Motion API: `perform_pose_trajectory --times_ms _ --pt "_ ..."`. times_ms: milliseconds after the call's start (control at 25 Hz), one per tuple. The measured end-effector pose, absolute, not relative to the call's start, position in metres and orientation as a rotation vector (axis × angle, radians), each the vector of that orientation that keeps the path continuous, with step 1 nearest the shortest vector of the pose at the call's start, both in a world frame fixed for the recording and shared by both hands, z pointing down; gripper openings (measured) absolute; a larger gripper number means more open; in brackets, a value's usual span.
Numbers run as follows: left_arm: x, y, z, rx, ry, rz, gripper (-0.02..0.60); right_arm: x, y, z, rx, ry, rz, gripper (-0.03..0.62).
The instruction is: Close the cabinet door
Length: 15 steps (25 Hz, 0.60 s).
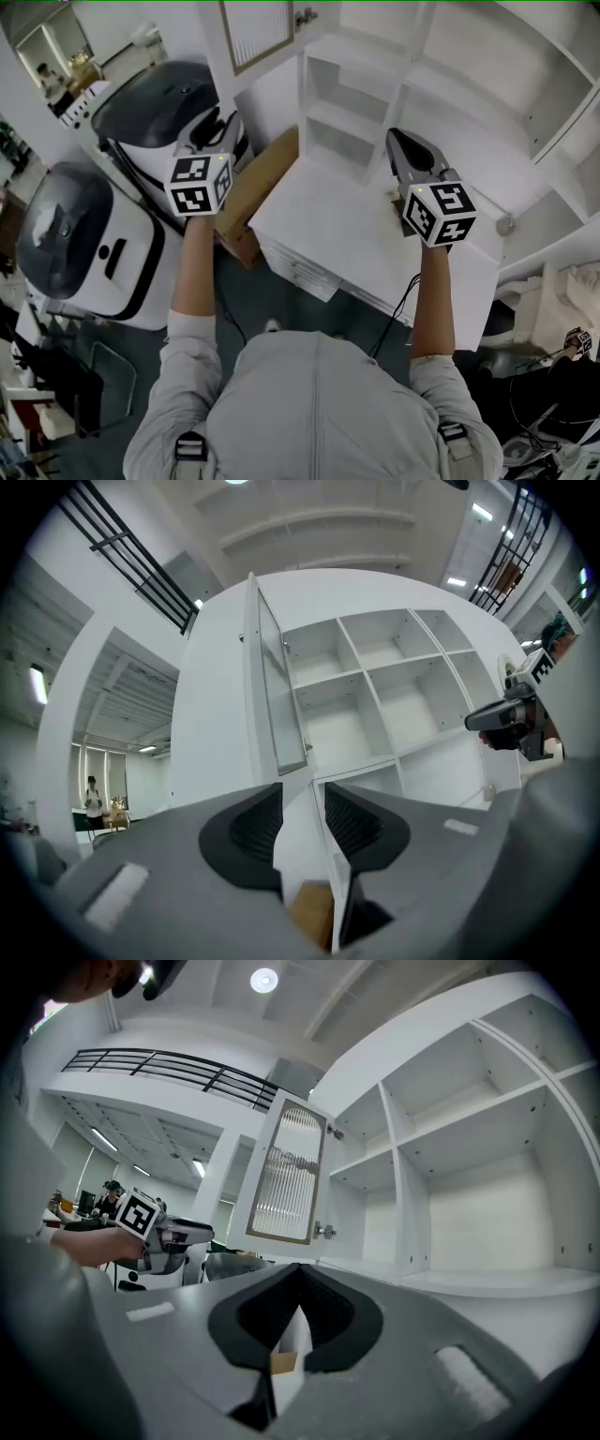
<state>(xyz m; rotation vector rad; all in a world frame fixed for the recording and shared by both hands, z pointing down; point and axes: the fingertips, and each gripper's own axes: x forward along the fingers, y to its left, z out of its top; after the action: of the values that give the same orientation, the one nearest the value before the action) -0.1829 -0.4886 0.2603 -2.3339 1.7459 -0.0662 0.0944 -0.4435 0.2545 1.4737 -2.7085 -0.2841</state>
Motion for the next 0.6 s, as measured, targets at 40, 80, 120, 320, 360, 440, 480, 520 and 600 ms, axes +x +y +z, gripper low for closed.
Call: perform_pose_trajectory --times_ms 40,80,120,320,360,440,480,520,600 --pt "-0.188 -0.496 0.255 -2.331 1.737 -0.06 0.161 0.089 -0.446 0.253 1.482 -2.709 -0.283 0.002" --pt "-0.193 -0.503 0.251 -2.331 1.724 -0.058 0.161 0.084 -0.448 0.253 1.489 -2.705 -0.282 0.002" --pt "-0.196 -0.512 0.247 -2.334 1.708 -0.057 0.161 0.08 -0.451 0.254 1.496 -2.698 -0.284 0.002" --pt "-0.203 -0.549 0.236 -2.416 1.636 -0.016 0.173 0.067 -0.461 0.254 1.556 -2.665 -0.282 0.002" --pt "-0.203 -0.553 0.237 -2.433 1.624 -0.01 0.173 0.065 -0.462 0.255 1.564 -2.661 -0.274 0.002" --pt "-0.203 -0.56 0.239 -2.458 1.597 -0.002 0.173 0.061 -0.465 0.258 1.57 -2.646 -0.262 0.002" --pt "-0.204 -0.562 0.24 -2.468 1.59 0.007 0.169 0.059 -0.465 0.26 1.571 -2.637 -0.258 0.002" --pt "-0.205 -0.563 0.24 -2.477 1.587 0.022 0.162 0.057 -0.466 0.262 1.572 -2.629 -0.255 0.002" --pt "-0.205 -0.564 0.24 -2.502 1.581 0.063 0.112 0.058 -0.466 0.265 1.574 -2.618 -0.243 0.002"
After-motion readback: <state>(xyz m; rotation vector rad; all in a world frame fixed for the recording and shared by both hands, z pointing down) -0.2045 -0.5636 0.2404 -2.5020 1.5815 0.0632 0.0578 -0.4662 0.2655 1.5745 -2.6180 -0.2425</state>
